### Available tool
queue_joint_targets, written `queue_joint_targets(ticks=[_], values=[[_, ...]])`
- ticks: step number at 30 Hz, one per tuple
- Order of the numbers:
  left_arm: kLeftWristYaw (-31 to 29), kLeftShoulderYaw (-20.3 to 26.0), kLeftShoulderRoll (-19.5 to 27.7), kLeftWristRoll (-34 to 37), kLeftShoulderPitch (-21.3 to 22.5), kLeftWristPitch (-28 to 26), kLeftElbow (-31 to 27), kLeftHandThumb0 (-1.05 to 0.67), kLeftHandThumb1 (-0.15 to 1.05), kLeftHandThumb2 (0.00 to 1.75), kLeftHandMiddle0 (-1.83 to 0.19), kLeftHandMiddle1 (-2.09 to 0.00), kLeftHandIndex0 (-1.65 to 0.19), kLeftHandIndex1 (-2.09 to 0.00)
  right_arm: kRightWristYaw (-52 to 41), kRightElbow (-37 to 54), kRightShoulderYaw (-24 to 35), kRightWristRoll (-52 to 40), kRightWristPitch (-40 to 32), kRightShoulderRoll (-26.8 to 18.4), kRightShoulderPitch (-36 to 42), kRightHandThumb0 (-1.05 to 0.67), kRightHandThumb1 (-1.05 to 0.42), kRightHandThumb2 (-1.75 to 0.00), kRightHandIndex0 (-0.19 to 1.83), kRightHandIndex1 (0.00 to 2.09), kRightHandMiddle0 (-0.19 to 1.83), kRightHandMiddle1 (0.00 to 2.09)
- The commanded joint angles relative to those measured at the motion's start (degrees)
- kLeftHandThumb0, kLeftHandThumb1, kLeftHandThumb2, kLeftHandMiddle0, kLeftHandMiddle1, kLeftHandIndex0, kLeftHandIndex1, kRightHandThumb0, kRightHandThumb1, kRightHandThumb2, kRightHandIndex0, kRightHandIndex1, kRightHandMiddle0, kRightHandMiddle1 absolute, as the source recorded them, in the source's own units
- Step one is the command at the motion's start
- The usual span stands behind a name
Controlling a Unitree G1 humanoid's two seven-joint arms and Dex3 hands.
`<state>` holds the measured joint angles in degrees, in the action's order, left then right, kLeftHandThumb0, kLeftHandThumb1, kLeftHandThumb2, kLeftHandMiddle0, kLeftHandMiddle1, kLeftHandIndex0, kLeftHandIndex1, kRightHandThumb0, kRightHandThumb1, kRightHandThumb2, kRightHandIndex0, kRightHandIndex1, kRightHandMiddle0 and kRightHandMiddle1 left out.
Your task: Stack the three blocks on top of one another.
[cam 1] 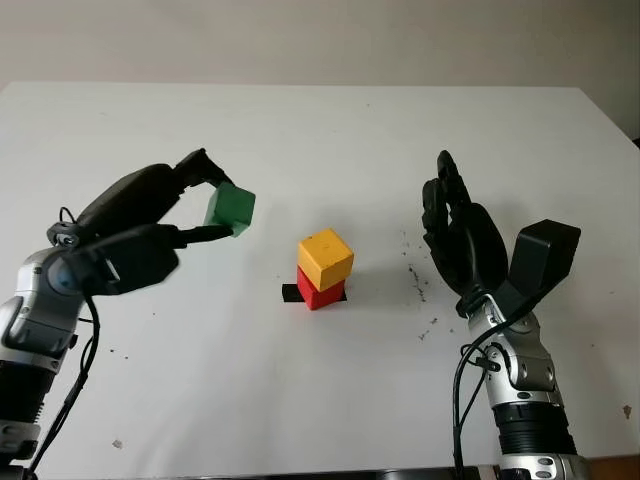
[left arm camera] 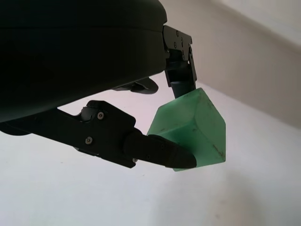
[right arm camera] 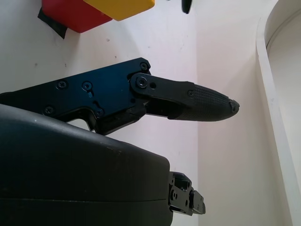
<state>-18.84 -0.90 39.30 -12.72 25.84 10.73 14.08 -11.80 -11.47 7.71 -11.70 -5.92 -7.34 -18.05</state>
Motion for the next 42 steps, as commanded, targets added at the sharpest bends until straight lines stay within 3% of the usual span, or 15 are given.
queue_joint_targets(ticks=[1,9,15,20,27,33,42], values=[[-0.77,1.85,-0.5,2.17,2.09,-0.04,0.06,-0.39,1.05,0.21,-0.37,-0.07,-0.23,-1.34,-0.02,1.35,0.23,-0.36,-0.09,-0.11,0.13,-0.7,-1.05,-0.58,-0.19,0.0,-0.19,0.0],[-6.2,5.18,-1.39,11.63,3.55,-5.61,-3.07,-0.4,1.05,0.16,-0.39,-0.06,-0.33,-1.28,-0.49,0.58,-0.3,0.09,0.91,-0.04,-0.06,-0.68,-1.05,-0.6,-0.19,0.0,-0.19,0.0],[-7.43,6.84,-5.7,19.15,2.37,-11.4,-6.64,-0.43,1.05,0.16,-0.39,-0.06,-0.4,-1.29,-0.78,0.51,-0.75,0.28,1.06,0.07,-0.19,-0.67,-1.05,-0.62,-0.19,0.0,-0.19,0.0],[-7.56,6.0,-7.61,19.23,0.95,-12.8,-9.89,-0.48,1.05,0.2,-0.35,-0.04,-0.41,-1.24,-0.81,0.56,-1.31,1.11,1.08,-0.35,-0.17,-0.66,-1.05,-0.64,-0.19,0.0,-0.19,0.0],[-8.57,3.92,-10.89,19.28,-0.43,-13.37,-12.82,-0.5,1.05,0.19,-0.22,-0.04,-0.36,-1.39,-0.11,0.86,-1.16,0.95,0.83,0.33,-0.19,-0.64,-1.05,-0.63,-0.19,0.0,-0.19,0.0],[-9.6,1.85,-13.35,19.96,-2.55,-16.48,-16.65,-0.47,1.05,0.2,-0.18,-0.04,-0.36,-1.38,-0.14,1.07,-1.33,1.05,0.98,0.1,0.31,-0.66,-1.05,-0.63,-0.19,0.0,-0.19,0.0],[-4.81,0.51,-18.03,18.52,-11.21,-19.12,-25.64,-0.48,1.05,0.23,-0.18,-0.05,-0.32,-1.44,0.54,1.32,-1.28,0.89,0.76,0.65,0.38,-0.66,-1.05,-0.62,-0.19,0.0,-0.19,0.0]])
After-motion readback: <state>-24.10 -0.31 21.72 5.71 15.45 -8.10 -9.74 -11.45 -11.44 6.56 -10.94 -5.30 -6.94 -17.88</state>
